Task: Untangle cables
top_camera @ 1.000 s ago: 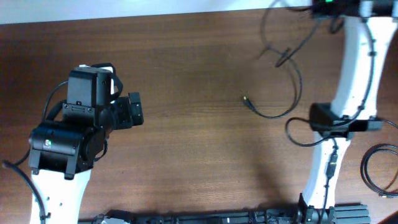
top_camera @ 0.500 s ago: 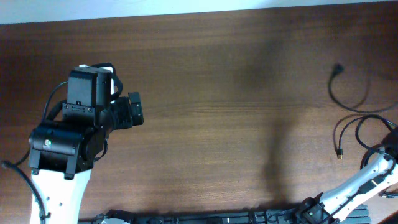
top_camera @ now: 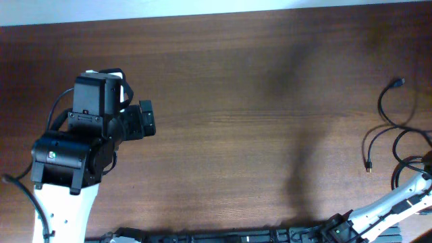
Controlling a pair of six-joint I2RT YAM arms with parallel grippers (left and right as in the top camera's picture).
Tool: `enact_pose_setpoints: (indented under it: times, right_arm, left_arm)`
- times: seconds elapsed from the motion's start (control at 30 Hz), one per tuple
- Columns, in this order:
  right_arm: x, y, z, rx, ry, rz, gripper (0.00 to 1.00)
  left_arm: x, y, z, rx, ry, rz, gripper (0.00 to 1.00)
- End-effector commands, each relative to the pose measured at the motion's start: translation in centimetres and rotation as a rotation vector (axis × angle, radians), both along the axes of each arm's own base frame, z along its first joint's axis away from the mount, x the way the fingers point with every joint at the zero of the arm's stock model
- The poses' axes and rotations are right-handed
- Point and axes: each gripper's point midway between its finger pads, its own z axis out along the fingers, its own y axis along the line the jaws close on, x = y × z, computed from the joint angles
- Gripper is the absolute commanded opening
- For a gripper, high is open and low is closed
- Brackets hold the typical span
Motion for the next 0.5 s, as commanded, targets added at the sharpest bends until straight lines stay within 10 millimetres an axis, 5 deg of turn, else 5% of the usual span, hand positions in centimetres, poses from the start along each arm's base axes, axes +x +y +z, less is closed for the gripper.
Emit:
enact_pose_setpoints:
  times: [0.0,0.07,0.2,0.47]
  right_arm:
    - [-0.5,0.4,0.4,0.000,0.003,-0.011,0.53]
    - [-0.6,0.6,0.1,0.015,0.012,-0.011,0.72]
    - [-0.4,2.1,-1.1,0.091,0.015,0.034,0.91]
    - [6.6,10.2,-1.4,0.259,-0.119,0.501,0.97]
  left_arm:
    - [-0.1,0.2,0.5,0.008,-0.016,0.000,0.99]
    - [-0.1,0.2,0.5,0.008,-0.016,0.000,0.99]
    - [-0.1,0.2,0.5,0.008,-0.016,0.000,0.99]
    - [-0.1,0.2,0.5,0.008,-0.016,0.000,0.99]
